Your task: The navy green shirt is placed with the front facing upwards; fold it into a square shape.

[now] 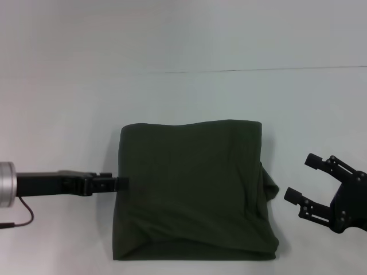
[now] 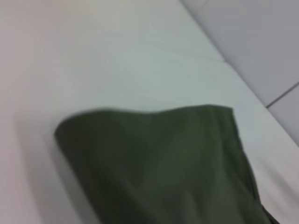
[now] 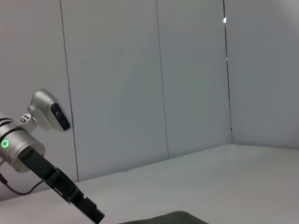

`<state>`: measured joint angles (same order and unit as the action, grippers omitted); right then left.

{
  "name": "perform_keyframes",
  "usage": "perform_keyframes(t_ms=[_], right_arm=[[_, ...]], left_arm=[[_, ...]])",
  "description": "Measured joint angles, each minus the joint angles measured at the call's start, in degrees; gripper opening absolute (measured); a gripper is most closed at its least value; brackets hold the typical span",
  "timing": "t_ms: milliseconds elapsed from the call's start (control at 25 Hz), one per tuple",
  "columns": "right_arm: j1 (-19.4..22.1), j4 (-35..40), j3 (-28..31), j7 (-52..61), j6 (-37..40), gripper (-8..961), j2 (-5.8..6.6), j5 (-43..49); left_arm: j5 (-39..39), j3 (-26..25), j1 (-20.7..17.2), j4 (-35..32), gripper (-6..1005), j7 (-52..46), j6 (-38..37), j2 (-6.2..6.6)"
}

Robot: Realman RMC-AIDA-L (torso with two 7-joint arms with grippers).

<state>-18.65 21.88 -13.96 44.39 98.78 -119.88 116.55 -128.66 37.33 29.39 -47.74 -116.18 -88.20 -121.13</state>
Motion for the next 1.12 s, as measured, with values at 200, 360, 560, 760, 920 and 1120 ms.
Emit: perform_keyframes(t_ms=[200, 360, 560, 760, 920, 1120], right_arm=[[-0.41, -0.41, 0.22, 0.00, 0.00, 914, 0.07, -0.24], [-0.68, -0.48, 0.17, 0.00, 0.33, 914, 0.09, -0.28], [-0.34, -0.52, 0.03, -0.02, 0.53, 914, 0.09, -0.10], [0.16, -0.52, 0.23, -0.01, 0.42, 914, 0.10, -0.06], [0.45, -0.53, 0.40, 0.00, 0.30, 914, 0.09, -0.03], [0.48, -0.52, 0.43, 0.00, 0.10, 914, 0.09, -0.01]], left_arm=[[4.18, -2.39, -2.35, -6.26, 641, 13.50, -3.69, -1.72], [10.41, -1.85, -5.01, -8.01, 718, 24.80, -5.43, -2.84], [11.25, 0.65, -6.79, -5.00, 852, 35.76, -4.68, -3.18], [10.86, 1.29, -7.59, -0.77, 951, 45.34, -3.52, -3.40], [8.75, 2.86, -7.54, 1.06, 951, 47.63, -2.82, -3.41], [6.48, 4.12, -7.10, 3.01, 950, 47.65, -1.11, -3.41]])
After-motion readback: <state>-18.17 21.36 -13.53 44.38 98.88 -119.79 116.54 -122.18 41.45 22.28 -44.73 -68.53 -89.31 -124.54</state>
